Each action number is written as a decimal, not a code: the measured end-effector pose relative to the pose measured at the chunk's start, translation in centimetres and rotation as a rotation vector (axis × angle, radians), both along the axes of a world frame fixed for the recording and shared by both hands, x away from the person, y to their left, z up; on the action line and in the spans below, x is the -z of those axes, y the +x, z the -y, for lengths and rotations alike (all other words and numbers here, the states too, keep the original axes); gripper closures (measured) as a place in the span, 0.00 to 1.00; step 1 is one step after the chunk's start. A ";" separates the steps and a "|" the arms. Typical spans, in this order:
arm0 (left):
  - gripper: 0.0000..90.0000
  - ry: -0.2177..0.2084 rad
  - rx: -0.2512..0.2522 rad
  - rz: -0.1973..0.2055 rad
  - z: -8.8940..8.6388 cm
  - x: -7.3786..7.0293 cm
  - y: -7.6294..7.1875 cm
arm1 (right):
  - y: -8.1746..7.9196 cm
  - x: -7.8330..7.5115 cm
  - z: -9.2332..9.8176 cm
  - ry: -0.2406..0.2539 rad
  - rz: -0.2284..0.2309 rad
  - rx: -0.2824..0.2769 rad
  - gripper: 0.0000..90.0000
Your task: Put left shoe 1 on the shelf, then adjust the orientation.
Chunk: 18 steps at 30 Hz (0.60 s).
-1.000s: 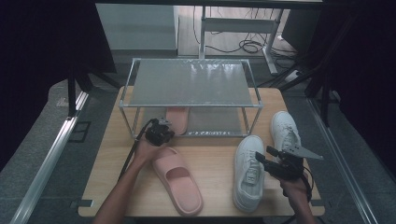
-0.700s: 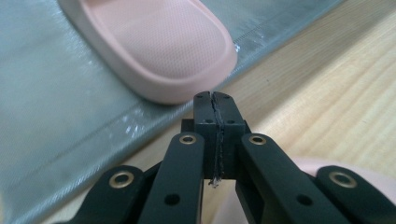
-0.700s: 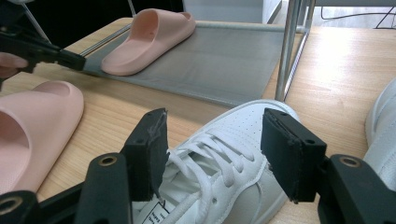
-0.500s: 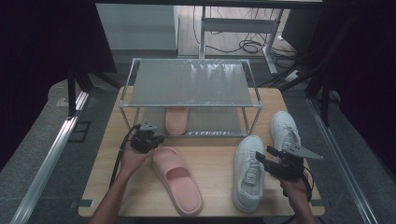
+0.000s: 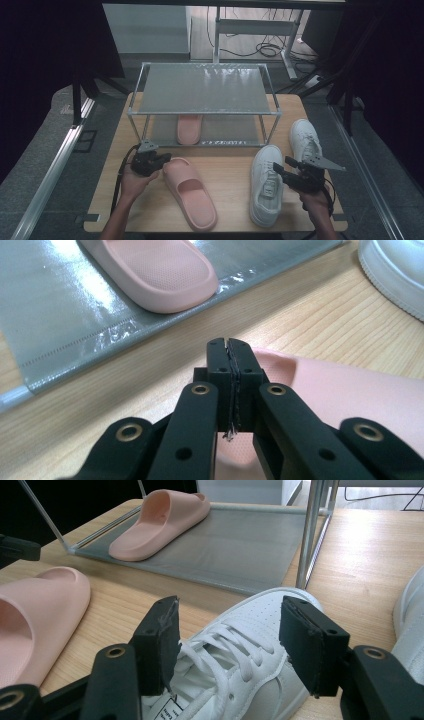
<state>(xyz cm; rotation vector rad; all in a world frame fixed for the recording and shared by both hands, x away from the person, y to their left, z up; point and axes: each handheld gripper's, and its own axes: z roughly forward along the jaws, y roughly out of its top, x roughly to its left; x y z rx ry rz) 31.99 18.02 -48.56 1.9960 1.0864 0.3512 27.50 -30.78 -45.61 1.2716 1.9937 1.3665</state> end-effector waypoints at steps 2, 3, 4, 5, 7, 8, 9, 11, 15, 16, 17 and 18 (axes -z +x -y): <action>0.99 -0.007 -0.004 0.000 -0.2 0.0 -0.3 | 0.0 0.0 0.0 0.002 0.003 0.001 0.46; 0.99 -0.005 -0.007 -0.003 -0.2 0.0 -0.4 | 0.0 0.0 0.0 0.002 0.003 0.001 0.46; 0.99 -0.003 -0.010 -0.001 -0.4 0.0 -0.6 | 0.0 0.0 0.0 0.003 0.003 0.001 0.46; 0.99 -0.007 -0.012 0.001 -0.5 0.0 -0.7 | 0.0 -0.1 0.0 0.002 0.003 0.000 0.46; 0.98 -0.007 -0.016 -0.001 -0.7 0.0 -1.0 | 0.0 -0.1 -0.1 0.003 0.005 -0.002 0.46; 0.98 -0.006 -0.017 0.000 -0.7 0.0 -1.1 | 0.0 -0.1 -0.1 0.002 0.005 -0.004 0.46; 0.98 -0.008 -0.019 0.000 -0.8 0.0 -1.3 | 0.0 -0.1 -0.1 0.002 0.005 -0.004 0.46; 0.98 -0.008 -0.021 -0.002 -1.0 0.0 -1.6 | 0.0 -0.1 -0.1 0.002 0.005 -0.003 0.46; 0.98 -0.006 -0.022 -0.002 -1.4 0.0 -2.3 | 0.0 0.0 0.0 0.000 0.003 -0.001 0.46; 0.98 -0.011 -0.027 -0.003 -1.5 0.0 -2.5 | 0.0 0.0 0.0 0.000 0.003 -0.001 0.46; 0.98 -0.013 -0.027 -0.002 -1.6 0.0 -2.6 | 0.0 -0.1 0.0 0.000 0.005 -0.001 0.46; 0.98 -0.012 -0.027 -0.001 -1.8 0.0 -2.8 | 0.0 -0.1 0.0 0.000 0.005 -0.001 0.46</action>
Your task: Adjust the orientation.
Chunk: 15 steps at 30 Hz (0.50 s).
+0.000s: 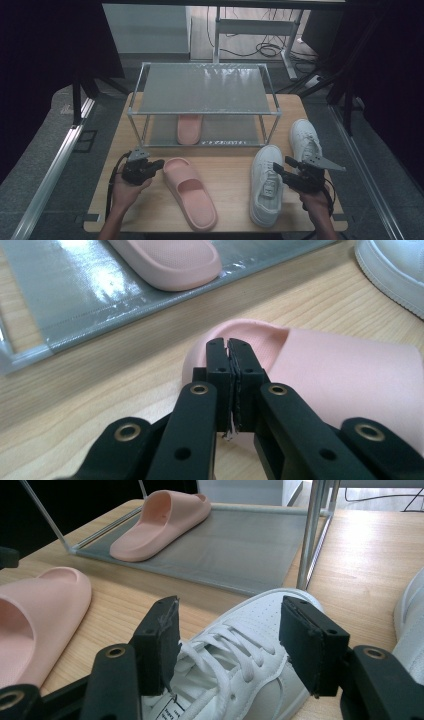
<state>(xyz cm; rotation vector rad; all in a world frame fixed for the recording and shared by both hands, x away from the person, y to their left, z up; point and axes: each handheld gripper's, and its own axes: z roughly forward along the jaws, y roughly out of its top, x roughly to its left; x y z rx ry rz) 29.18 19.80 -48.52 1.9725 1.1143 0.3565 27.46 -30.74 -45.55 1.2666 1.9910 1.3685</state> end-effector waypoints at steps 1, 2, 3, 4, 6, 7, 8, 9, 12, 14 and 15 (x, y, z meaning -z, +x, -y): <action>0.98 -0.004 -0.004 -0.003 -0.1 0.0 -0.2 | 0.0 0.0 0.0 0.000 0.000 0.000 0.46; 0.98 -0.008 -0.004 -0.006 -0.3 0.1 -0.4 | 0.0 0.0 0.0 0.000 0.000 0.001 0.46; 0.98 -0.009 -0.006 -0.009 -0.4 0.1 -0.6 | 0.0 0.0 0.0 0.000 -0.001 0.000 0.46; 0.98 -0.006 -0.005 -0.011 -0.5 0.2 -0.7 | 0.0 0.0 0.0 0.000 -0.002 0.000 0.46; 0.98 -0.003 -0.012 -0.022 -0.8 0.6 -1.1 | 0.0 0.0 -0.1 -0.001 -0.002 0.000 0.46; 0.98 0.001 -0.010 -0.026 -0.9 0.8 -1.2 | 0.0 0.1 -0.1 -0.002 -0.002 -0.002 0.46; 0.98 0.006 -0.008 -0.031 -1.0 1.0 -1.3 | 0.0 0.0 -0.1 -0.001 -0.003 -0.001 0.46; 0.98 0.004 -0.012 -0.039 -1.1 1.2 -1.5 | 0.0 0.0 -0.1 -0.001 -0.002 -0.001 0.46; 0.98 0.008 -0.013 -0.054 -1.4 1.7 -2.0 | 0.0 0.0 -0.2 0.000 0.000 -0.003 0.46; 0.98 0.005 -0.015 -0.063 -1.5 2.0 -2.4 | -0.1 -0.1 -0.3 0.000 0.002 -0.006 0.46; 0.98 0.006 -0.013 -0.062 -1.5 2.1 -2.4 | -0.1 -0.2 -0.3 -0.001 0.005 -0.008 0.46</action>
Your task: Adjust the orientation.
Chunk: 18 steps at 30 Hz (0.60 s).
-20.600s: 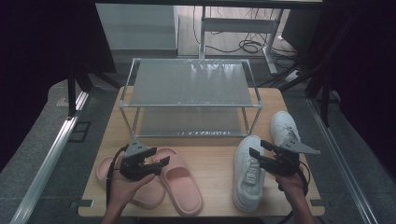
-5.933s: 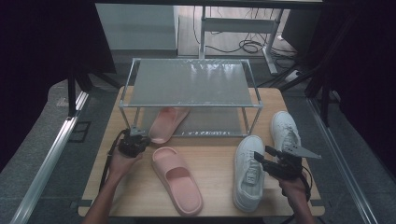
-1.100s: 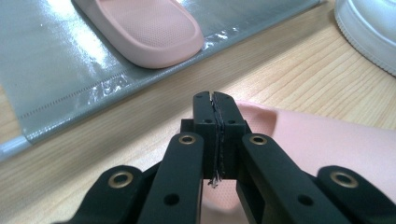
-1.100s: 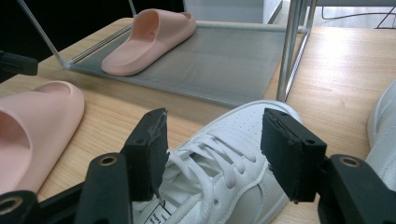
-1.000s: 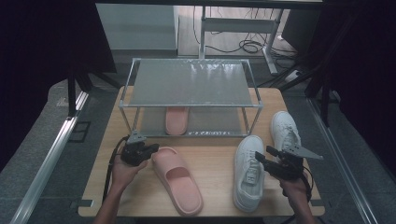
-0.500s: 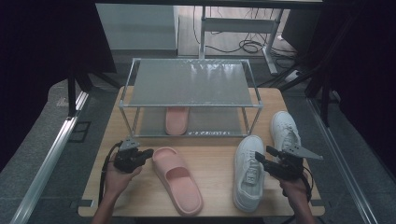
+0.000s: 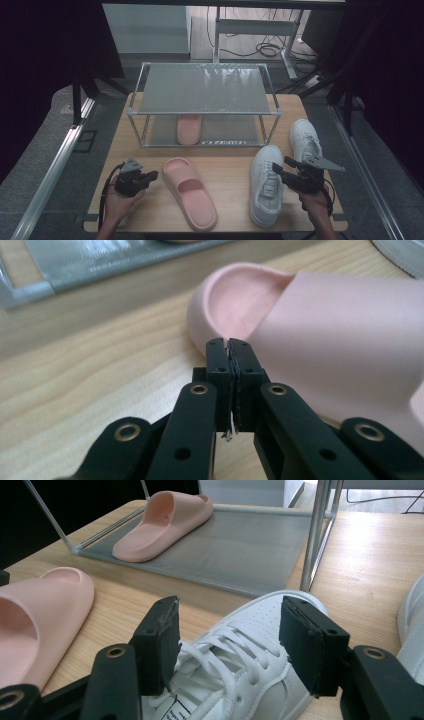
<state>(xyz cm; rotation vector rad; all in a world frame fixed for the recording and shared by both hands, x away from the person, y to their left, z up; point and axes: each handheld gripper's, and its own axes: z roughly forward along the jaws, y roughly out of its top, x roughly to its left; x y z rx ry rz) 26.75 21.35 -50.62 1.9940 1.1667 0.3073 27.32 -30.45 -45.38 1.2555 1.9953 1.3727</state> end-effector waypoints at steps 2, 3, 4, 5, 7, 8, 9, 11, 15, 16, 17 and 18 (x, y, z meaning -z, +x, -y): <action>0.98 0.001 -0.001 -0.012 -0.1 0.3 -0.2 | 0.0 -0.1 0.0 0.001 0.002 0.000 0.46; 0.98 -0.001 0.003 -0.013 -0.1 0.4 -0.3 | 0.0 -0.1 0.0 0.002 0.002 0.000 0.46; 0.98 0.006 0.004 -0.018 -0.1 0.6 -0.4 | 0.0 -0.1 0.0 0.003 0.003 0.001 0.46; 0.98 0.004 0.004 -0.020 0.0 0.7 -0.5 | 0.0 -0.2 0.1 0.003 0.005 0.001 0.46; 0.98 0.001 0.010 -0.026 0.1 0.9 -0.6 | -0.1 -0.2 0.1 0.004 0.004 0.002 0.46; 0.98 0.000 0.013 -0.029 0.3 1.0 -0.6 | -0.1 -0.2 0.1 0.004 0.005 0.002 0.46; 0.98 -0.001 0.011 -0.032 0.4 1.1 -0.6 | -0.1 -0.2 0.0 0.004 0.005 0.001 0.46; 0.98 0.000 0.019 -0.035 0.7 1.3 -0.5 | -0.1 -0.2 0.0 0.006 0.005 -0.003 0.46; 0.98 -0.001 0.032 -0.041 1.3 1.4 -0.4 | -0.2 -0.3 -0.1 0.013 0.001 -0.006 0.46; 0.98 0.000 0.035 -0.041 1.3 1.4 -0.4 | -0.2 -0.3 -0.1 0.015 0.000 -0.008 0.46; 0.98 0.002 0.037 -0.043 1.5 1.4 -0.3 | -0.2 -0.3 -0.2 0.016 0.000 -0.009 0.46; 0.98 0.004 0.039 -0.045 1.6 1.5 -0.3 | -0.2 -0.3 -0.2 0.019 0.000 -0.010 0.46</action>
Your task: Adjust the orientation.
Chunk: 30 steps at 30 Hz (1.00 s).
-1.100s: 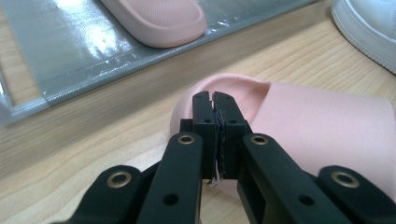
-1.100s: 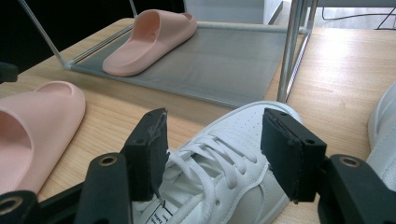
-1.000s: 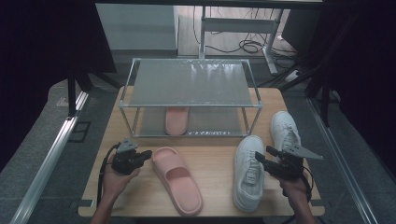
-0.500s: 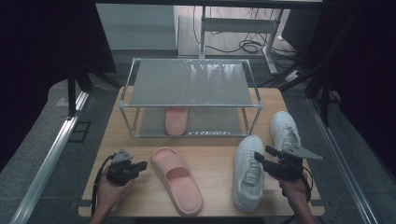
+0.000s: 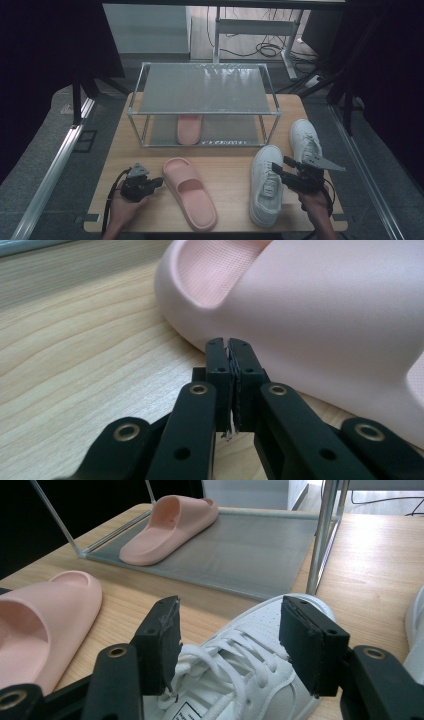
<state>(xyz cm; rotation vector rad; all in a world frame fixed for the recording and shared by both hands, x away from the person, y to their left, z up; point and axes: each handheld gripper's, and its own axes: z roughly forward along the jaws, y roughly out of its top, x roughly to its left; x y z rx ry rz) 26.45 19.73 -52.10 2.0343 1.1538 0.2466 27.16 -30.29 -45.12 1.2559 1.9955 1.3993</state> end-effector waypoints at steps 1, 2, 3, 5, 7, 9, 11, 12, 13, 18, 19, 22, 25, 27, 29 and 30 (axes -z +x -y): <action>0.98 0.002 0.003 -0.002 0.1 0.0 0.0 | 0.0 0.0 0.0 0.002 0.000 -0.001 0.46; 0.98 0.005 0.005 -0.003 0.2 0.1 0.1 | 0.0 0.0 0.0 0.003 0.000 -0.001 0.46; 0.98 0.005 0.008 -0.005 0.2 0.2 0.1 | 0.0 -0.1 0.0 0.005 0.000 -0.001 0.47; 0.98 0.006 0.008 -0.008 0.4 0.3 0.2 | -0.1 -0.1 0.0 0.006 0.000 -0.001 0.47; 0.98 0.006 0.011 -0.009 0.5 0.3 0.3 | -0.1 -0.1 0.0 0.005 0.001 -0.001 0.47; 0.98 0.007 0.014 -0.010 0.6 0.3 0.3 | -0.1 -0.1 0.0 0.004 0.000 -0.001 0.47; 0.98 0.011 0.015 -0.009 0.7 0.3 0.4 | -0.1 -0.1 0.0 0.004 0.000 -0.002 0.47; 0.98 0.012 0.016 -0.009 0.8 0.3 0.4 | -0.1 -0.1 0.0 0.004 0.001 -0.002 0.47; 0.98 0.010 0.016 -0.009 0.8 0.3 0.5 | -0.1 -0.1 0.0 0.004 0.001 -0.002 0.47; 0.98 0.008 0.017 -0.010 0.9 0.3 0.7 | -0.1 -0.1 0.0 0.006 -0.001 0.001 0.47; 0.99 0.009 0.017 -0.010 0.9 0.3 0.7 | -0.1 -0.1 0.0 0.007 -0.002 0.001 0.47; 0.99 0.011 0.018 -0.010 1.0 0.3 0.8 | -0.1 -0.1 -0.1 0.005 0.000 -0.002 0.47; 0.99 0.013 0.021 -0.010 1.3 0.3 1.2 | 0.0 -0.1 -0.3 0.004 0.000 -0.007 0.47; 0.99 0.013 0.023 -0.012 1.4 0.3 1.4 | 0.0 -0.2 -0.3 0.002 0.002 -0.010 0.47; 0.99 0.008 0.024 -0.014 1.6 0.3 1.7 | -0.1 -0.2 -0.3 0.002 0.003 -0.010 0.47; 0.99 0.004 0.026 -0.017 1.7 0.3 1.9 | -0.1 -0.2 -0.2 0.003 0.003 -0.010 0.47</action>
